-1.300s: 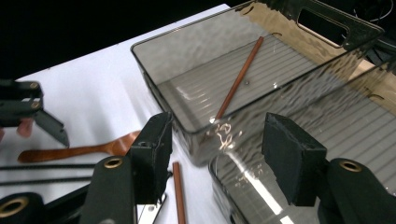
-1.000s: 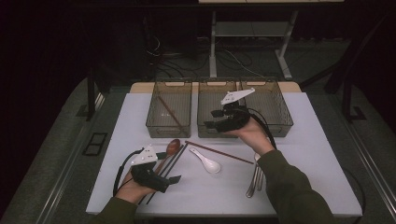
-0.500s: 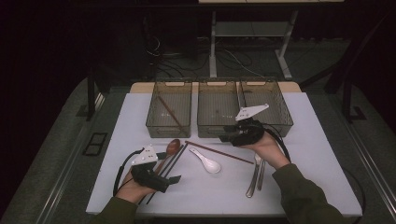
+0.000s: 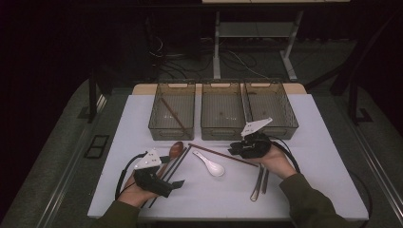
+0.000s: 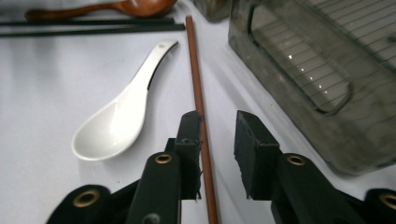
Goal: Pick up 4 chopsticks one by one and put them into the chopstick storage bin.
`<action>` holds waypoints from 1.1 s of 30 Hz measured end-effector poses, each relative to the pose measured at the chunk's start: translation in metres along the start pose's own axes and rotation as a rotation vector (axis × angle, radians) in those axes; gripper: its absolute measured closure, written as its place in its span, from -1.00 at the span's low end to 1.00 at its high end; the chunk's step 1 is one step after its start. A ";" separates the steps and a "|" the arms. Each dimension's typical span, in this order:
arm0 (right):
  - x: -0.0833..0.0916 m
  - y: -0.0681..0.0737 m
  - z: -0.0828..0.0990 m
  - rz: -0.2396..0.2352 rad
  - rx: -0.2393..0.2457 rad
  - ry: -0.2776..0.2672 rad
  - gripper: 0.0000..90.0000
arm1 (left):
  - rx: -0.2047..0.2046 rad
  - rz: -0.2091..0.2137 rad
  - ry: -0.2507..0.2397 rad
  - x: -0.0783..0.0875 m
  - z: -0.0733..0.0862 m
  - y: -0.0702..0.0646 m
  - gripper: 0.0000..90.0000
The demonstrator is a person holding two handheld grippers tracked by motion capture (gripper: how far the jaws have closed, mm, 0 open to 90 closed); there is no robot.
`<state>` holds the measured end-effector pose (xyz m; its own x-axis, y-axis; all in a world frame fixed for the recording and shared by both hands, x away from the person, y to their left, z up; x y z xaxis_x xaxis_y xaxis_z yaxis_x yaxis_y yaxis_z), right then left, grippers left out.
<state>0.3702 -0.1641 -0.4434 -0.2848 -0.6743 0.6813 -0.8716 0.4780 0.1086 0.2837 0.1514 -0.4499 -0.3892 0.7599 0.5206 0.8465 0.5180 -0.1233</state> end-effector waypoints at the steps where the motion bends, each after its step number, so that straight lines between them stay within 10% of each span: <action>1: -0.002 0.000 0.001 0.000 0.006 0.003 0.63 | 0.000 0.001 0.000 0.000 0.000 0.000 -1.00; 33: -0.025 0.005 0.012 0.009 0.118 0.107 0.89 | -0.003 0.007 0.003 -0.001 0.000 -0.001 -1.00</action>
<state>0.3684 -0.1515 -0.4682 -0.2545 -0.6036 0.7556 -0.9119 0.4099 0.0203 0.2836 0.1503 -0.4508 -0.3822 0.7622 0.5225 0.8503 0.5114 -0.1240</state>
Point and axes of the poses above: each handheld gripper's, and its own axes: x roughly backward along the jaws, z roughly out of its underside, y roughly to its left, the point moved 3 cm from there along -x, roughly forward along the jaws
